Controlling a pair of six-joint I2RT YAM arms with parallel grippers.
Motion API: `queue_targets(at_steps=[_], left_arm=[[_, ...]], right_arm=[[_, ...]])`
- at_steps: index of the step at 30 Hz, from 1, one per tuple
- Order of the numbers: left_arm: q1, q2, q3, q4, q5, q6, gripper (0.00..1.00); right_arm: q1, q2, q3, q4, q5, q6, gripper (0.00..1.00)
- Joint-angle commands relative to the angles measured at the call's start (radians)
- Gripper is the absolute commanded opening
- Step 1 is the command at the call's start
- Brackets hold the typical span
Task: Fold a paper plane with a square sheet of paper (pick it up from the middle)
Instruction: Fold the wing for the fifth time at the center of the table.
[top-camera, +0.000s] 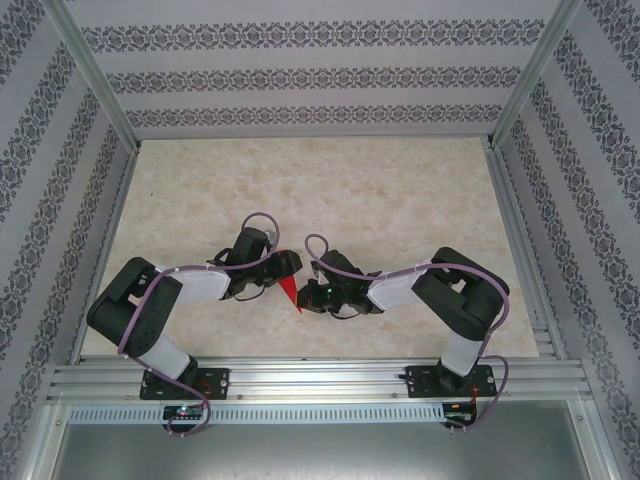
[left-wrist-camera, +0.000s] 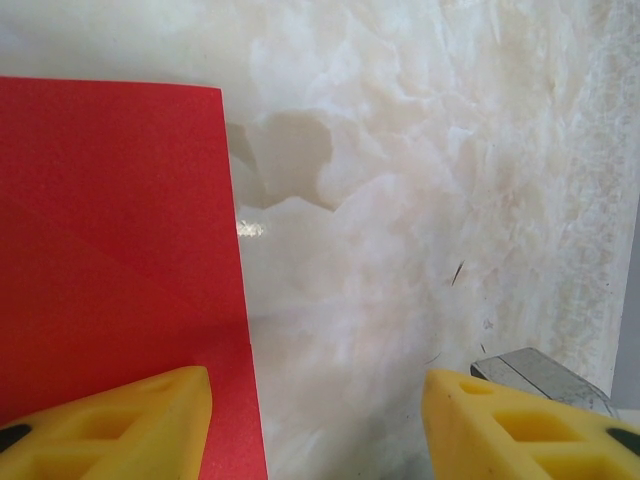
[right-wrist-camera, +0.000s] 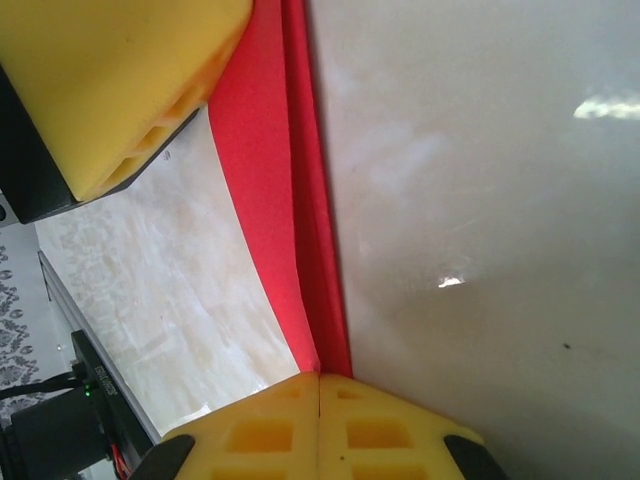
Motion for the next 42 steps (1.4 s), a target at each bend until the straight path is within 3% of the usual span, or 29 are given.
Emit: queue_targets(at_steps=[1, 9, 12, 18, 24, 29, 34, 39, 42], left_arm=[[0.011, 0.035, 0.01, -0.055, -0.005, 0.012, 0.59], [0.01, 0.051, 0.02, -0.05, 0.0, 0.014, 0.58], [0.011, 0.056, 0.019, -0.049, 0.003, 0.014, 0.58], [0.011, 0.056, 0.021, -0.053, 0.004, 0.012, 0.58], [0.012, 0.062, 0.028, -0.064, 0.006, 0.014, 0.58], [0.012, 0.068, 0.031, -0.069, 0.009, 0.014, 0.58], [0.011, 0.074, 0.03, -0.067, 0.01, 0.012, 0.57], [0.012, 0.084, 0.038, -0.069, 0.017, 0.014, 0.57], [0.011, 0.085, 0.038, -0.071, 0.016, 0.014, 0.57]], right_arm=[[-0.003, -0.018, -0.043, -0.152, 0.035, 0.001, 0.09], [-0.001, -0.052, -0.044, -0.181, 0.039, -0.009, 0.13], [-0.001, -0.041, -0.036, -0.195, 0.045, -0.012, 0.07], [0.011, 0.004, -0.002, -0.367, 0.139, -0.012, 0.01], [0.029, -0.001, 0.027, -0.47, 0.198, -0.027, 0.03], [0.018, -0.136, 0.014, -0.417, 0.223, -0.026, 0.12], [0.005, -0.258, 0.016, -0.309, 0.214, -0.045, 0.1], [0.011, -0.188, 0.052, -0.123, 0.072, -0.025, 0.06], [0.025, -0.112, 0.069, -0.051, 0.052, 0.017, 0.05]])
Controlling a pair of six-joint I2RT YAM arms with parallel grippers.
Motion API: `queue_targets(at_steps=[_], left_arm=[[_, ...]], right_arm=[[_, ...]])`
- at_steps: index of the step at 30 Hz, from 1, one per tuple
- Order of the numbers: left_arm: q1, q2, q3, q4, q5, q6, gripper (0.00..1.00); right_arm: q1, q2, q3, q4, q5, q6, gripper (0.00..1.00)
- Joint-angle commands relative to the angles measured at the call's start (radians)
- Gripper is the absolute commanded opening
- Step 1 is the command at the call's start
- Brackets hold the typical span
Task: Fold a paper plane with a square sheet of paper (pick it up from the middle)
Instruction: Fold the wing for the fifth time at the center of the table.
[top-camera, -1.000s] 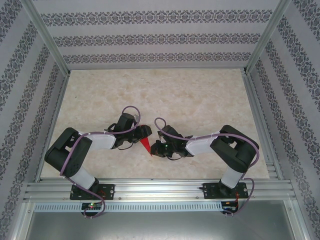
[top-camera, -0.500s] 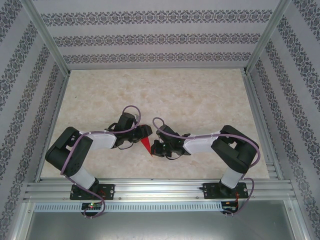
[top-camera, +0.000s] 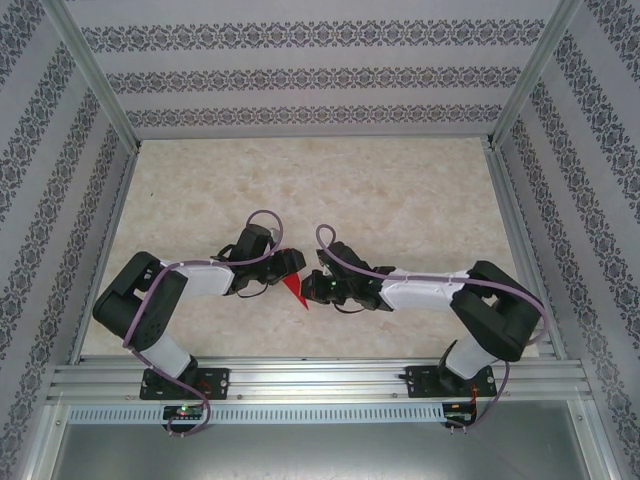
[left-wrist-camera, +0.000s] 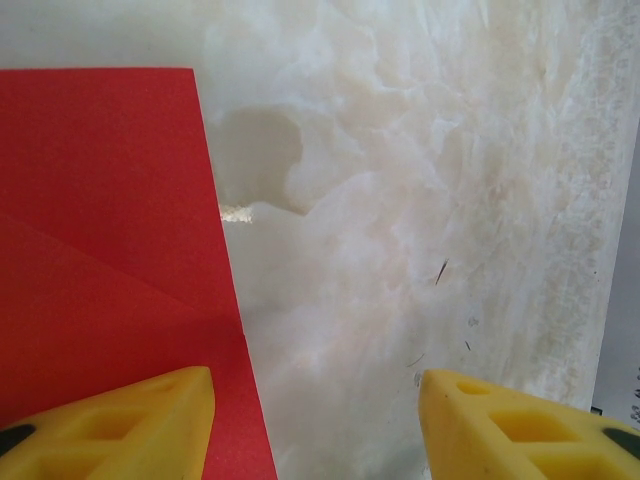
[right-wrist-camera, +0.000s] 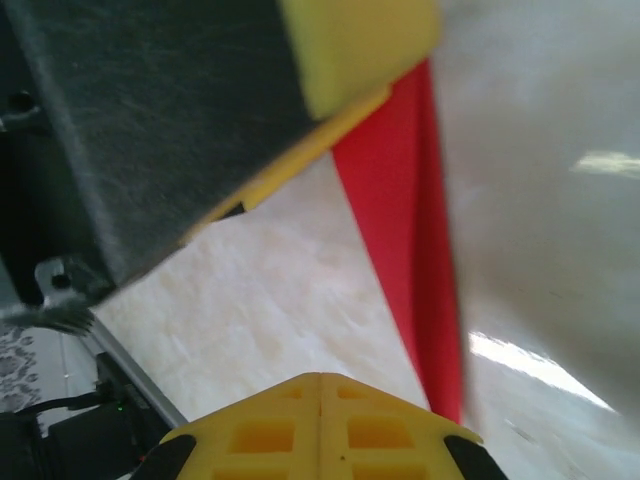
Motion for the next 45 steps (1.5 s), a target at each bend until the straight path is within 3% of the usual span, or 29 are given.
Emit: queue_targets(at_steps=[1, 13, 20, 29, 38, 45], left_arm=[[0.012, 0.042, -0.003, -0.067, -0.024, 0.014, 0.57], [0.012, 0.052, -0.006, -0.061, -0.018, 0.018, 0.57], [0.012, 0.062, -0.001, -0.069, -0.018, 0.018, 0.57], [0.011, 0.067, 0.015, -0.101, -0.033, 0.02, 0.57], [0.012, 0.076, 0.013, -0.095, -0.03, 0.015, 0.57], [0.012, 0.077, 0.01, -0.09, -0.02, 0.018, 0.57]], right_arm=[[0.015, 0.074, 0.026, 0.132, -0.053, 0.044, 0.05], [-0.013, 0.155, -0.034, 0.007, -0.022, 0.014, 0.05], [-0.016, 0.153, -0.129, 0.03, -0.036, 0.042, 0.05], [0.005, 0.106, -0.145, -0.023, -0.078, 0.012, 0.06], [0.017, 0.055, -0.2, -0.105, -0.037, 0.001, 0.06], [0.011, -0.013, -0.129, -0.129, -0.027, -0.008, 0.06]])
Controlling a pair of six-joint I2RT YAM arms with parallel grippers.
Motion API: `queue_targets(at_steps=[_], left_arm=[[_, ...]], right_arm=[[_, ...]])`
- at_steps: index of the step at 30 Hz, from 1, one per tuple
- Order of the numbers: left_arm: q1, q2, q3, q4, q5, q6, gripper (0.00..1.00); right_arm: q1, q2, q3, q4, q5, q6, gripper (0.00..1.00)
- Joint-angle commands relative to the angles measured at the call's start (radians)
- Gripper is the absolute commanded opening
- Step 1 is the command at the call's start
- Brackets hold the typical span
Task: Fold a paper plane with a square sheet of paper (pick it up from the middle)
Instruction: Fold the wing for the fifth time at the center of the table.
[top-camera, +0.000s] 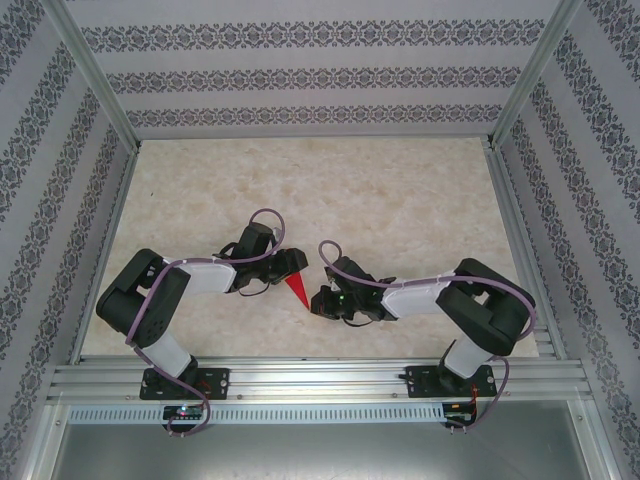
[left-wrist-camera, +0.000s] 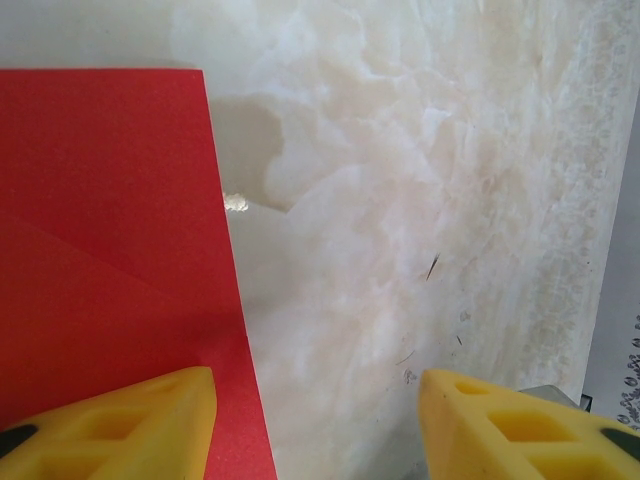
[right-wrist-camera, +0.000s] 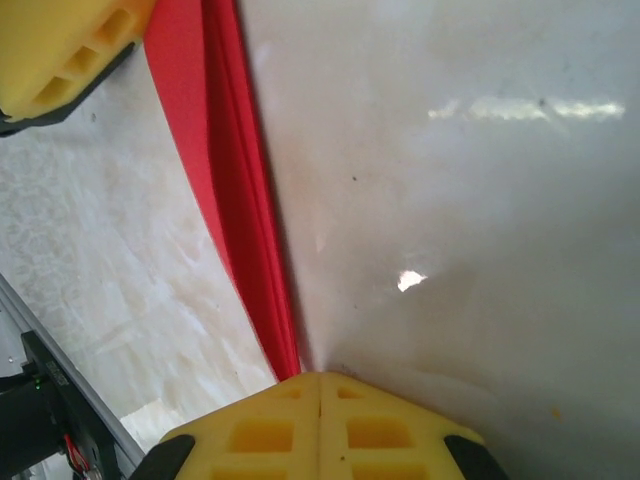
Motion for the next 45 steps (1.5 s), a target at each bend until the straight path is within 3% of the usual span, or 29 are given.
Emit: queue_targets(at_steps=[1, 4, 8, 18, 23, 28, 40, 45], left_arm=[[0.012, 0.054, -0.014, -0.079, -0.048, 0.02, 0.57], [0.012, 0.054, -0.016, -0.071, -0.041, 0.019, 0.57], [0.01, 0.059, -0.011, -0.068, -0.037, 0.017, 0.57], [0.01, 0.06, 0.0, -0.073, -0.025, 0.011, 0.57], [0.011, 0.051, 0.003, -0.077, -0.021, 0.012, 0.57], [0.01, 0.041, 0.019, -0.095, -0.014, 0.031, 0.58], [0.013, -0.061, 0.173, -0.233, 0.052, 0.189, 0.67], [0.013, -0.116, 0.151, -0.26, 0.03, 0.202, 0.64]], right_arm=[[0.014, -0.044, 0.028, -0.161, 0.01, -0.022, 0.07], [0.017, -0.087, 0.067, -0.152, 0.065, -0.006, 0.07], [0.022, -0.078, 0.075, 0.005, 0.109, 0.049, 0.08], [0.014, 0.169, 0.204, 0.159, 0.064, 0.077, 0.09], [-0.005, 0.181, 0.143, 0.12, 0.131, 0.071, 0.08], [-0.018, 0.204, 0.089, 0.059, 0.089, 0.068, 0.04], [-0.022, 0.256, 0.019, 0.115, 0.009, 0.105, 0.01], [-0.025, 0.262, 0.027, 0.12, 0.013, 0.121, 0.01]])
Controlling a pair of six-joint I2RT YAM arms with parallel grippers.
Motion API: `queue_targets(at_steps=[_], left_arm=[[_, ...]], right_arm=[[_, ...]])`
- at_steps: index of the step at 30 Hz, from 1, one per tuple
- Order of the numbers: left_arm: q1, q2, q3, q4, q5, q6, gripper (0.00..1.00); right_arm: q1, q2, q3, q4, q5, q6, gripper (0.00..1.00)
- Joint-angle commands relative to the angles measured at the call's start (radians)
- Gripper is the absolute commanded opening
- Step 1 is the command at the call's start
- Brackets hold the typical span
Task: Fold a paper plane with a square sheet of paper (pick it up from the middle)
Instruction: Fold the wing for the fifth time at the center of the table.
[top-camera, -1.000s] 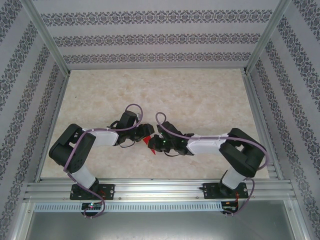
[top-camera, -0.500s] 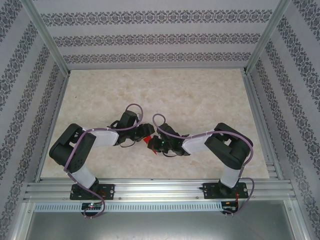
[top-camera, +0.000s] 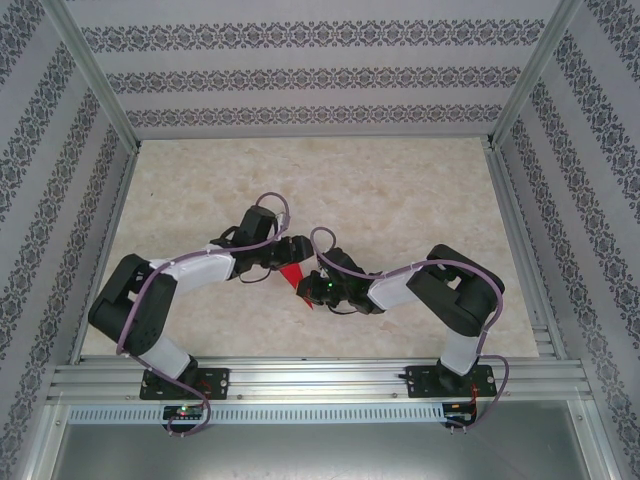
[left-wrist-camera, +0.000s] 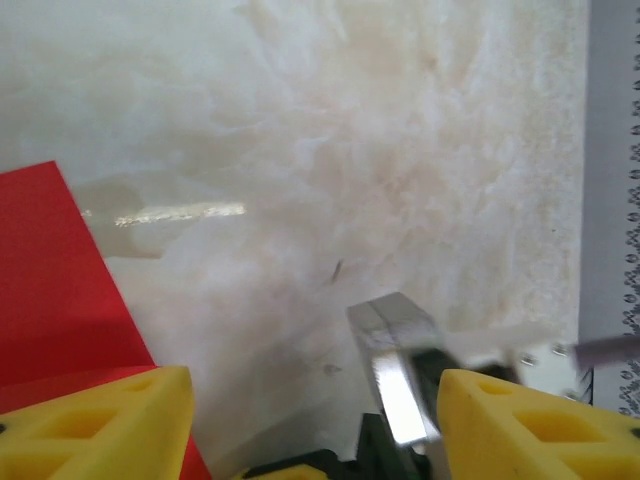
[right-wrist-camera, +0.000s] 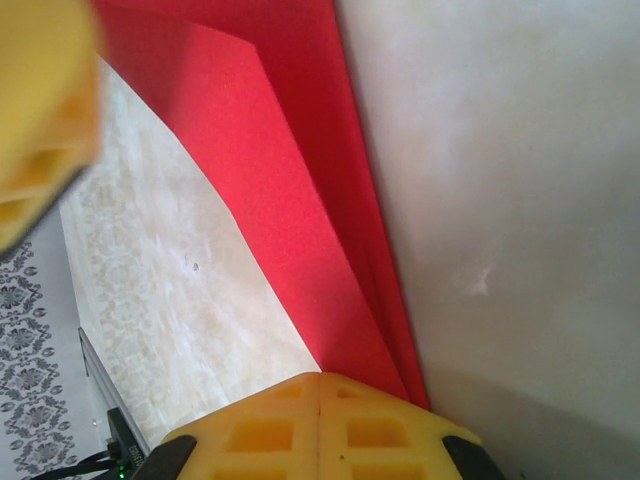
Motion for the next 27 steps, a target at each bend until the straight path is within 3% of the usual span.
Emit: queue_targets(at_steps=[1, 10, 27], left_arm=[[0.013, -0.042, -0.014, -0.051, -0.004, 0.049, 0.61], [0.013, -0.006, -0.081, 0.039, -0.027, 0.019, 0.44], [0.035, 0.099, -0.072, 0.072, -0.105, 0.065, 0.39]], right_arm=[[0.004, 0.069, -0.046, -0.169, 0.001, 0.016, 0.01], [0.004, 0.08, -0.044, -0.168, 0.003, 0.026, 0.01], [0.011, 0.063, -0.057, -0.232, 0.003, 0.007, 0.0]])
